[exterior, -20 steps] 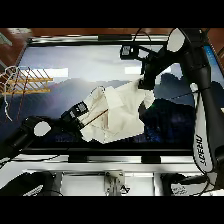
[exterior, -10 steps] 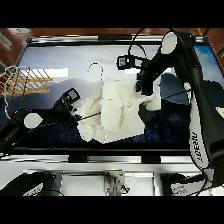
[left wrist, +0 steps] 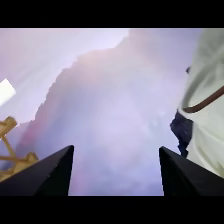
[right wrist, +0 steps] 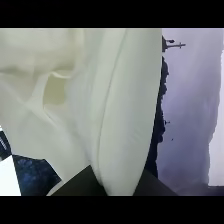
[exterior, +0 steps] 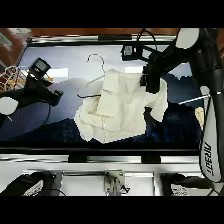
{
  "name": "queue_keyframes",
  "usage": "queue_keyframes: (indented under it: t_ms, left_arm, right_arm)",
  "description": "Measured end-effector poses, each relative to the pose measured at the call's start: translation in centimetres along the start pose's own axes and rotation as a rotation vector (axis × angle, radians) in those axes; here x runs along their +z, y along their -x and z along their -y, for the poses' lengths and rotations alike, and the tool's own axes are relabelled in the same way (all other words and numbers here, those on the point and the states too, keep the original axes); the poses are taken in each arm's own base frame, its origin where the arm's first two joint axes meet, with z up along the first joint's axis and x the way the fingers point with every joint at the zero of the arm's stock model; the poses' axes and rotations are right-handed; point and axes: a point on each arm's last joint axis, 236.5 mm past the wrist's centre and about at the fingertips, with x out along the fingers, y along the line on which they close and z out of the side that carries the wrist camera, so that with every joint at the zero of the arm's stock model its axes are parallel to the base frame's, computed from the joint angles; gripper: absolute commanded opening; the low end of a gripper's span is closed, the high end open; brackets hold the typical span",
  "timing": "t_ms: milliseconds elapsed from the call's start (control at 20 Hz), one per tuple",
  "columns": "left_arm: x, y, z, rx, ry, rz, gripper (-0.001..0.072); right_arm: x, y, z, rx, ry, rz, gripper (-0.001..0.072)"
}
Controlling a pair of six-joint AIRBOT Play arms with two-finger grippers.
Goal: Fold the shirts.
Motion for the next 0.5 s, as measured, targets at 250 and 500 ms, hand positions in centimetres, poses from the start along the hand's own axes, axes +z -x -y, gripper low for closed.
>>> queue_keyframes:
  t_ms: [250,500]
  left_arm:
    - [-4.6,-1.2,-0.3,-0.04,0.496,-0.084,0.0642]
    - [-6.7,-6.3,6.2,-0.235,0.89,-0.125,0.0642]
  right_arm:
    - [0.7,2.9,-0.7,-0.051,-0.036,0.025,0.0075]
    - [1.2,4.7,-1.2,-0.08,-0.052,0.048,0.0075]
